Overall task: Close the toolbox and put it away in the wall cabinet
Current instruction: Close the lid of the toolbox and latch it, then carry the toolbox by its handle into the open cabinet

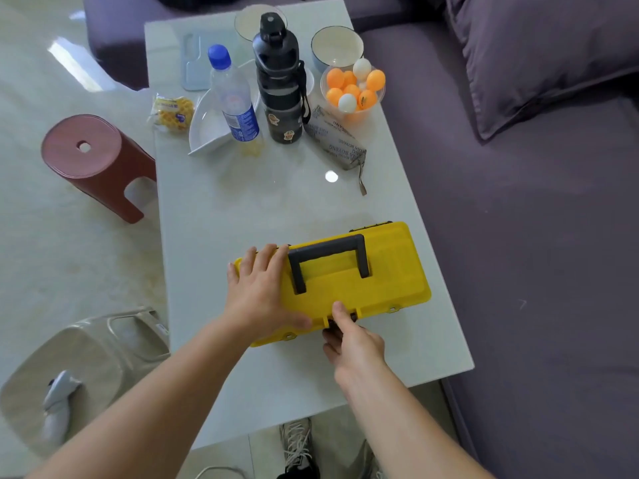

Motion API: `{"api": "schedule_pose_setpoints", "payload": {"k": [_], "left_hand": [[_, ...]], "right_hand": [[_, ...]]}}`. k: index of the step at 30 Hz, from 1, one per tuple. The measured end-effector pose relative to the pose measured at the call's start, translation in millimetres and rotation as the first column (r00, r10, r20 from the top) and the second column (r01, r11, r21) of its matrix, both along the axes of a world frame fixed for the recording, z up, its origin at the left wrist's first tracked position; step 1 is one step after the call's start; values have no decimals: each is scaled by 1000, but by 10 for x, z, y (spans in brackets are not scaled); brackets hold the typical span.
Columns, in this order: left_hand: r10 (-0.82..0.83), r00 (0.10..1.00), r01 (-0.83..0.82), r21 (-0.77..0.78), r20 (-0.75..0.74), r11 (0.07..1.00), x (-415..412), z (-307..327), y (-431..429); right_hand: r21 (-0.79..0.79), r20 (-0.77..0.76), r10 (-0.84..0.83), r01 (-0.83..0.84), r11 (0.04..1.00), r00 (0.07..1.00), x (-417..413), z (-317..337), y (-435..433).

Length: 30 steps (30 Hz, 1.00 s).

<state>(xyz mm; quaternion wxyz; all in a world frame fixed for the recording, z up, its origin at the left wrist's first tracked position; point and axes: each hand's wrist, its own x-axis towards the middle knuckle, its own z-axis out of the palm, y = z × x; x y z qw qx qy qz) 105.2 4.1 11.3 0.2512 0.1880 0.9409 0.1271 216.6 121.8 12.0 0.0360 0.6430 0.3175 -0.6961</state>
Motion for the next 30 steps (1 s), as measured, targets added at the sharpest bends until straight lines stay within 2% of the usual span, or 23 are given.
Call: {"api": "schedule_pose_setpoints", "payload": {"k": [9, 12, 15, 18, 20, 22, 25, 27, 28, 30], "left_hand": [[-8, 1000, 8, -35, 13, 999, 10, 60, 35], [-13, 1000, 13, -57, 7, 998, -26, 93, 59], [-44, 999, 45, -88, 16, 995, -63, 139, 66], [14, 999, -12, -49, 43, 999, -143, 196, 101], [5, 999, -6, 20, 34, 1000, -178, 239, 206], [-79, 997, 76, 110, 21, 991, -146, 287, 370], [-112, 993, 118, 156, -47, 981, -89, 355, 606], [-111, 992, 114, 44, -66, 993, -141, 433, 732], [-122, 991, 122, -2, -48, 992, -174, 478, 782], [-152, 988, 153, -17, 22, 988, -181, 541, 866]], "right_hand": [[-17, -57, 27, -28, 999, 998, 58, -65, -11], [-18, -58, 86, -87, 996, 995, 58, -45, 13], [112, 12, 198, -198, 974, 980, 81, -3, 131], [358, 123, 261, -288, 888, 957, 131, 61, 408], [507, 217, 316, -383, 772, 924, 171, 110, 622], [613, 323, 369, -490, 619, 871, 204, 156, 784], [746, 451, 513, -624, 233, 731, 229, 201, 863], [731, 551, 616, -682, -29, 563, 204, 207, 828], [699, 600, 640, -704, -127, 480, 185, 197, 801], [640, 666, 645, -732, -235, 375, 159, 170, 763]]}}
